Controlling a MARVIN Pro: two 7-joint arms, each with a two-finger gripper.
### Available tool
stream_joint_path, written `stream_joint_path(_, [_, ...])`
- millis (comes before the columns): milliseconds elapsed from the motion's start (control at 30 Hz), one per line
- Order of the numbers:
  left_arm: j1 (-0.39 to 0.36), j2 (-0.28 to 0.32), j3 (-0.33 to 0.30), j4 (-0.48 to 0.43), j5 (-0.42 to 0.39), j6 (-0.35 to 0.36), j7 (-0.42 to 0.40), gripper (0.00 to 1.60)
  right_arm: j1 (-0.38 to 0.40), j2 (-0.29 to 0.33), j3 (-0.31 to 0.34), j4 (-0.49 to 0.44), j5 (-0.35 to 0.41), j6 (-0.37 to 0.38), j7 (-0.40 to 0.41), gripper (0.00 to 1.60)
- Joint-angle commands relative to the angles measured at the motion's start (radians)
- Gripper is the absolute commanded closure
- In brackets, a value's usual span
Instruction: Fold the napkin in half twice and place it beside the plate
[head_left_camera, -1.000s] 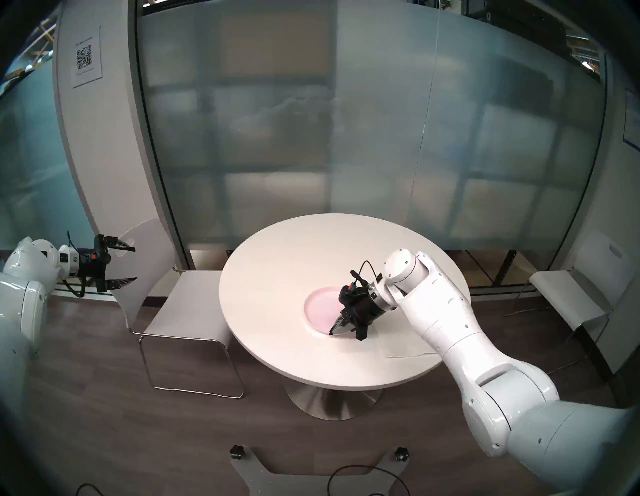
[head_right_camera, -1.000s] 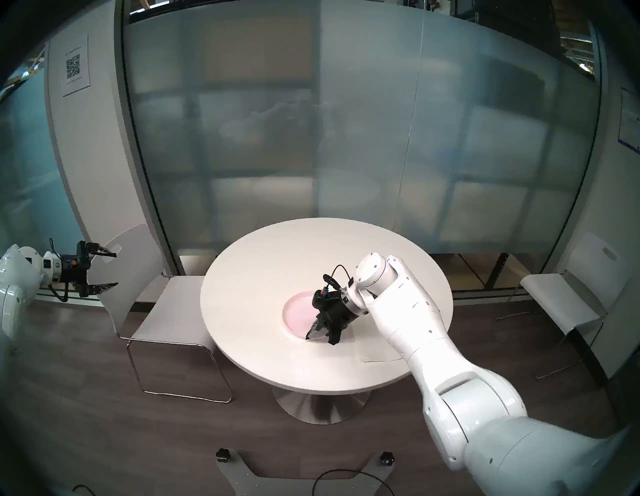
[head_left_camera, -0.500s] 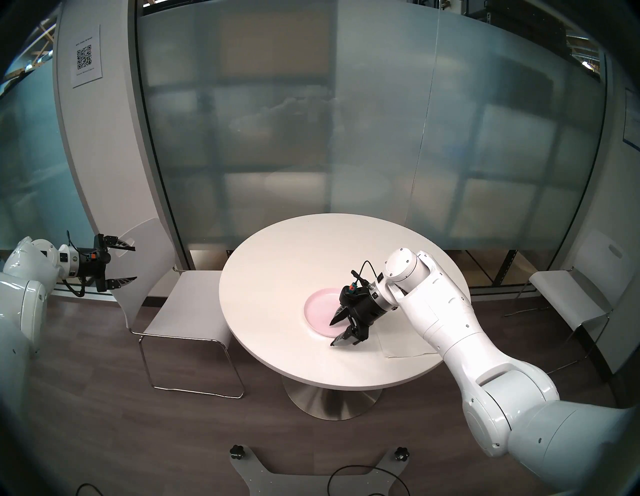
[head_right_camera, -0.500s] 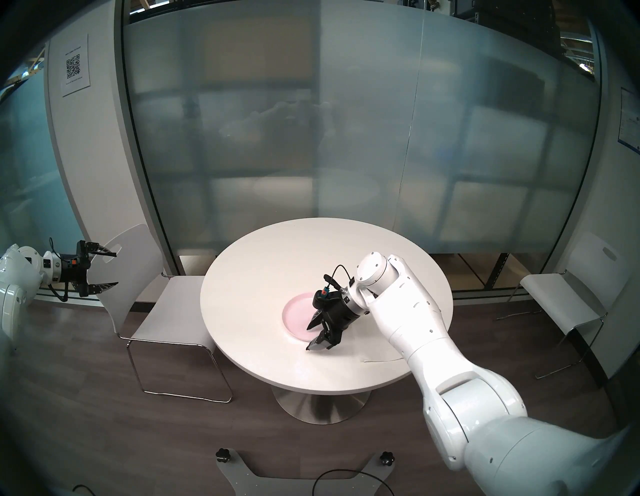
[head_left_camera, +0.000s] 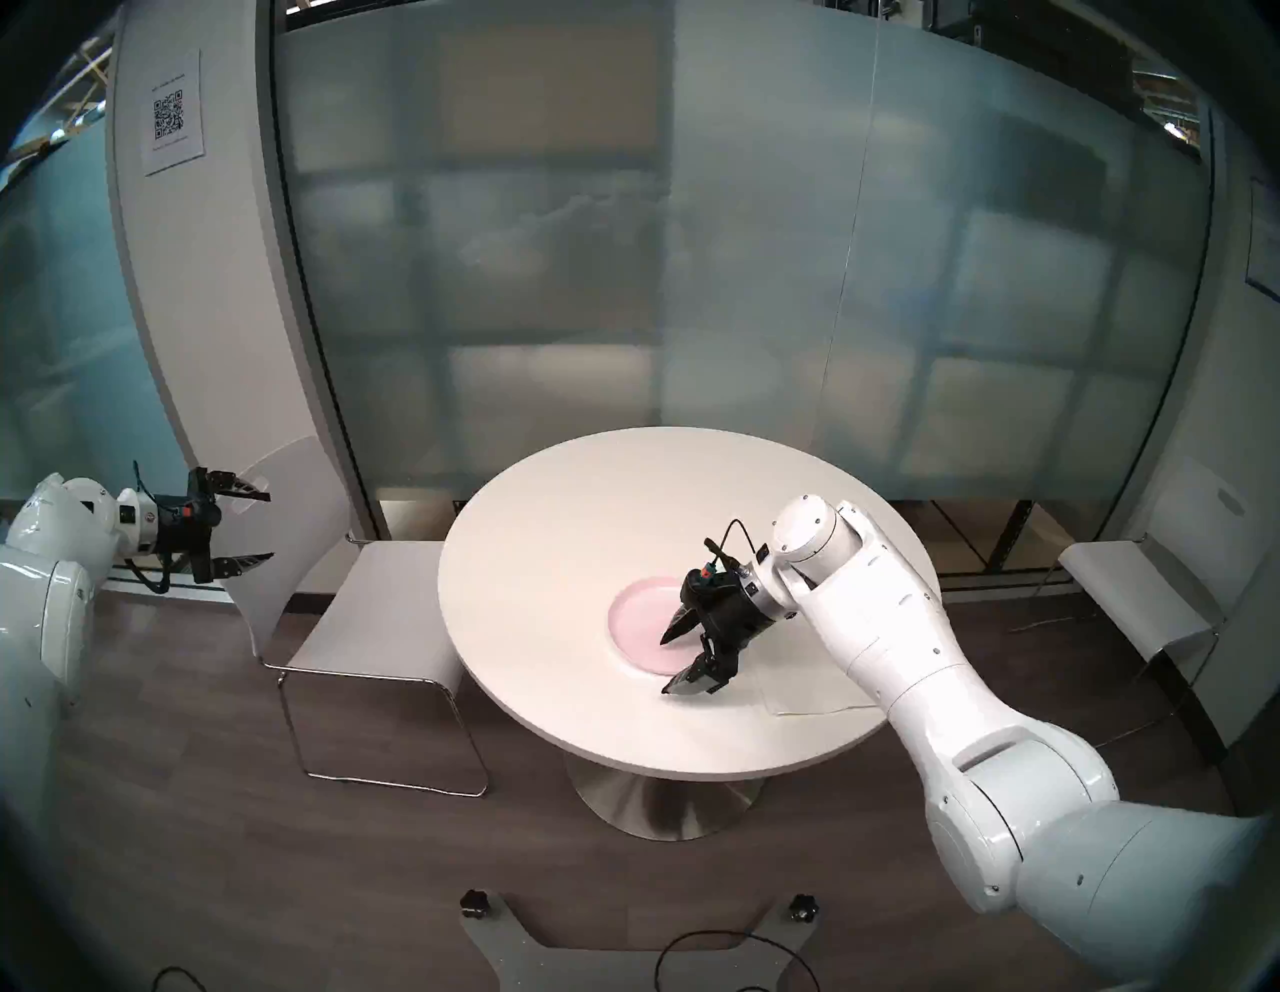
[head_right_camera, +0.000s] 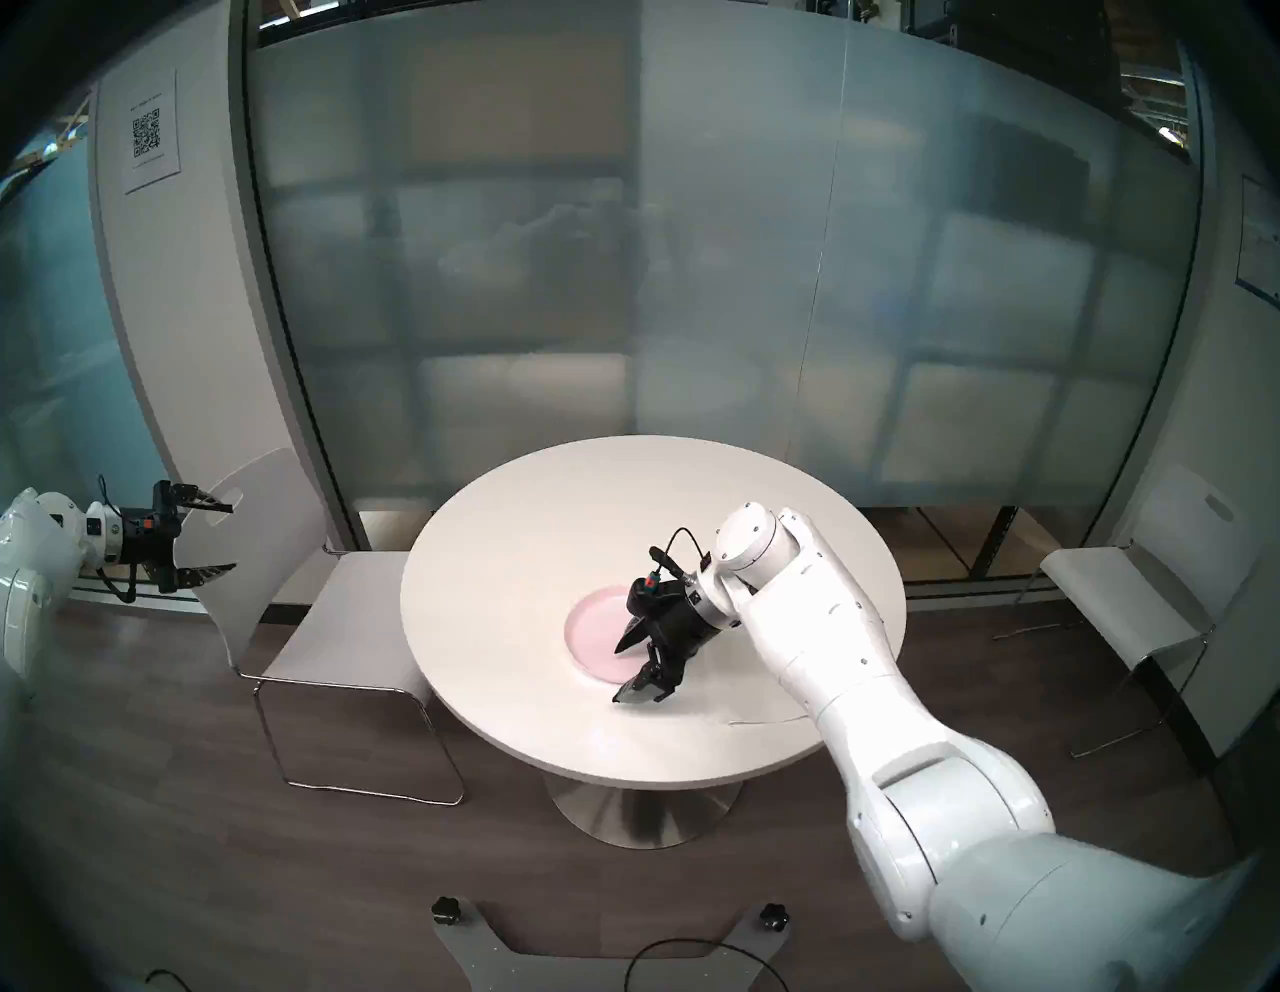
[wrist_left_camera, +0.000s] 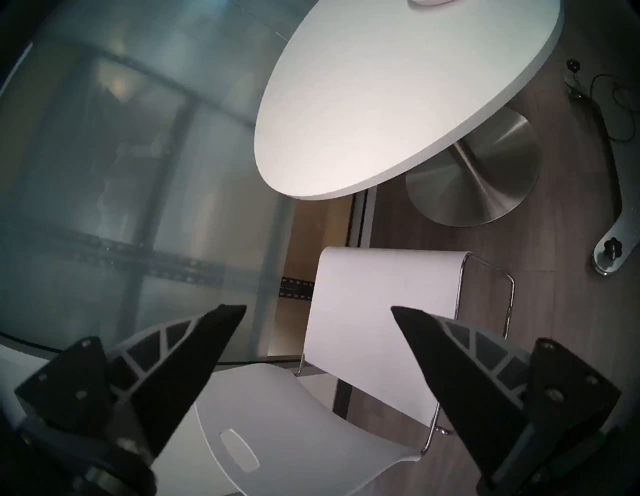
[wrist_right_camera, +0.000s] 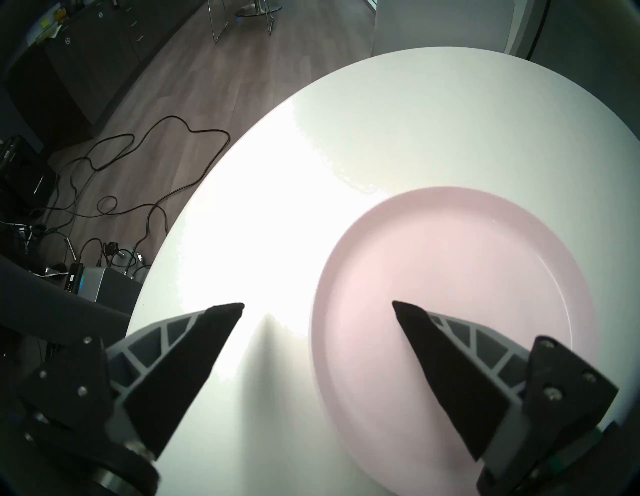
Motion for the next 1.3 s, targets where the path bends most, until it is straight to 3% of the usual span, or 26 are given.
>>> stream_joint_path(0, [-0.022,0.005,-0.003,-0.014,-0.006,0.000,-0.041,0.00,0.018,0.000,0.005,-0.017,0.010,-0.001,-0.001,0.00])
stream_joint_path(1267, [-0.018,0.005,-0.005,-0.010,-0.005,0.000,-0.036,0.00,0.055,0.015,0.056,-0.075,0.026,-0.018,-0.001,0.00])
